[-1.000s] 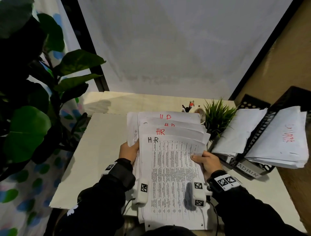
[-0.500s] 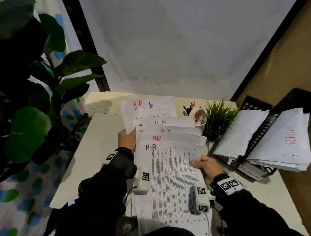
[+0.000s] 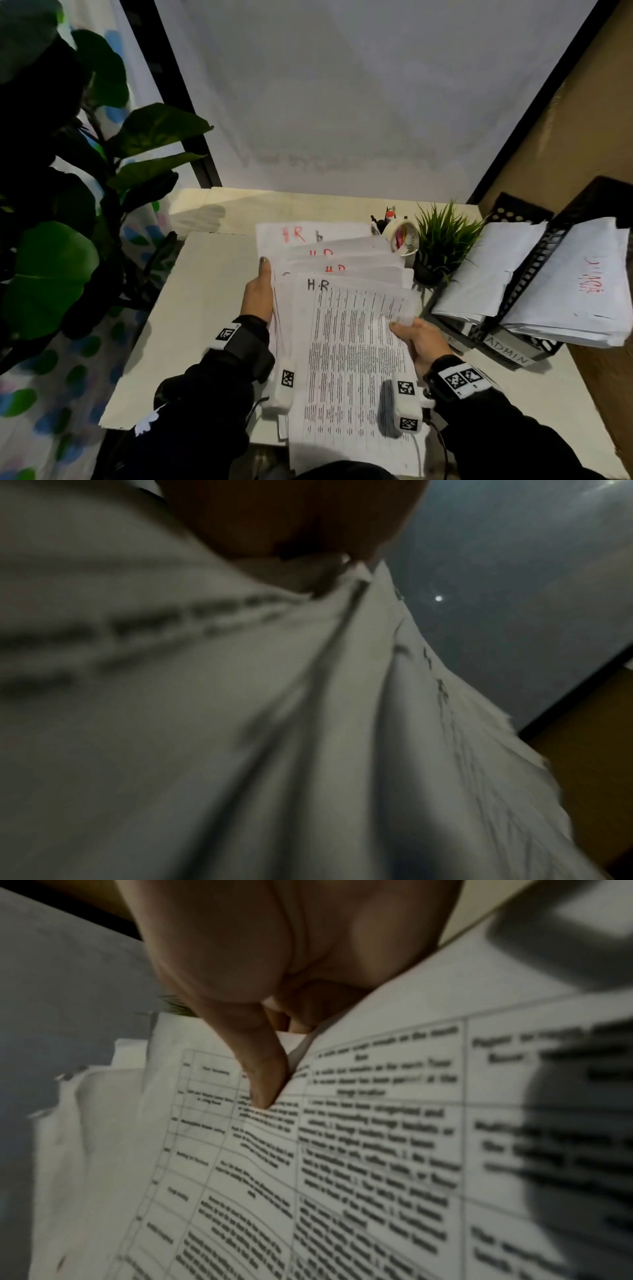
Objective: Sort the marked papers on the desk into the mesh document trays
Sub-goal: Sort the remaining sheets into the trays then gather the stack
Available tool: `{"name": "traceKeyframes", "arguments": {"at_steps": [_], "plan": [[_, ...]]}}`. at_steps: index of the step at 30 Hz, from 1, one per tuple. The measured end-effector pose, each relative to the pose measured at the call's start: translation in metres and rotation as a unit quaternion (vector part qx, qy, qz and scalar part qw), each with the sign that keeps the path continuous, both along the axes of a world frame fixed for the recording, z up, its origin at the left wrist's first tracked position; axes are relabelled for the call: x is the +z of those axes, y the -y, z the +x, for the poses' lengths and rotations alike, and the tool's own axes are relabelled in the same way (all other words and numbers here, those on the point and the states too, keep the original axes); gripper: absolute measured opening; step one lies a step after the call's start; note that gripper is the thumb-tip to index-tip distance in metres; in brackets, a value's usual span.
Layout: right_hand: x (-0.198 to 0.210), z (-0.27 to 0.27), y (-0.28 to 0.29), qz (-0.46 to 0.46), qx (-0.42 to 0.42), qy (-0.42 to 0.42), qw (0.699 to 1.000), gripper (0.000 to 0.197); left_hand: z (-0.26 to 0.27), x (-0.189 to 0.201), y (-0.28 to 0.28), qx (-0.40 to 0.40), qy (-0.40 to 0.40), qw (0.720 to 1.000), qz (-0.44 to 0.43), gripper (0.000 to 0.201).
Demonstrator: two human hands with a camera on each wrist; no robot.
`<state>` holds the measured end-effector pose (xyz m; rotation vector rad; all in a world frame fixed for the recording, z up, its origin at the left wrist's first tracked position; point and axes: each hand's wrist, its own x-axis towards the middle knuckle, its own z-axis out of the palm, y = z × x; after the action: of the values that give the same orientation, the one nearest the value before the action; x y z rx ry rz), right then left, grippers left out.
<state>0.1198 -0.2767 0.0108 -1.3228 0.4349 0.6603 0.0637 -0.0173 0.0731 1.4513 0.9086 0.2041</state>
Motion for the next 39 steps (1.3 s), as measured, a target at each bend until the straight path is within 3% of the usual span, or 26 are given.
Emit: {"name": "traceKeyframes", "arguments": {"at_steps": [2, 5, 7, 10, 12, 13, 16, 19, 22, 26, 28, 30, 32, 36, 39], "plan": [[0.004, 0.003, -0.001, 0.014, -0.005, 0.003, 1.0, 0.014, -0.008, 0.009, 0.012, -0.051, -0.006, 0.998, -0.036, 0.061], [0.01, 0.008, -0.006, 0.022, -0.011, 0.007, 1.0, 0.019, -0.021, 0.021, 0.031, -0.145, 0.014, 0.989, -0.037, 0.037], [0.016, 0.009, -0.01, 0.045, -0.026, 0.009, 0.999, 0.025, -0.023, 0.024, 0.036, -0.195, 0.043, 0.978, -0.052, 0.031], [0.023, 0.011, -0.012, 0.127, -0.021, 0.009, 0.992, 0.06, -0.02, 0.027, 0.032, -0.218, 0.072, 0.97, -0.073, 0.038], [0.032, 0.012, -0.011, 0.135, -0.001, 0.045, 0.99, 0.041, -0.019, 0.036, 0.032, -0.229, 0.098, 0.964, -0.097, 0.042], [0.037, 0.012, -0.01, 0.119, 0.011, 0.067, 0.991, 0.034, -0.019, 0.041, 0.033, -0.223, 0.107, 0.964, -0.098, 0.042], [0.058, 0.016, -0.01, 0.035, 0.037, 0.157, 0.986, 0.038, -0.015, 0.046, 0.034, -0.146, 0.144, 0.977, -0.066, 0.035], [0.076, 0.016, -0.012, -0.004, 0.002, 0.253, 0.967, 0.032, -0.012, 0.047, 0.037, -0.107, 0.201, 0.973, 0.028, 0.029], [0.085, 0.008, -0.012, -0.038, 0.018, 0.316, 0.948, 0.034, -0.016, 0.044, 0.045, -0.086, 0.215, 0.972, 0.048, 0.032], [0.069, -0.004, -0.012, -0.022, -0.007, 0.28, 0.96, 0.054, -0.022, 0.021, 0.046, -0.098, 0.206, 0.972, 0.047, 0.044], [0.069, -0.006, -0.014, -0.031, 0.013, 0.285, 0.958, 0.042, -0.018, 0.015, 0.044, -0.094, 0.201, 0.973, 0.066, 0.043], [0.073, -0.004, -0.017, -0.054, 0.035, 0.306, 0.95, 0.028, -0.014, 0.015, 0.045, -0.095, 0.195, 0.972, 0.091, 0.025], [0.081, -0.002, -0.023, -0.086, 0.036, 0.343, 0.935, 0.025, -0.009, 0.022, 0.047, -0.085, 0.205, 0.97, 0.1, 0.007], [0.097, -0.001, -0.023, -0.045, 0.027, 0.375, 0.925, 0.027, -0.003, 0.033, 0.045, -0.052, 0.234, 0.966, 0.094, 0.016], [0.085, -0.007, -0.021, -0.047, 0.055, 0.326, 0.943, 0.035, -0.002, 0.012, 0.042, -0.051, 0.178, 0.982, 0.045, 0.026]]}}
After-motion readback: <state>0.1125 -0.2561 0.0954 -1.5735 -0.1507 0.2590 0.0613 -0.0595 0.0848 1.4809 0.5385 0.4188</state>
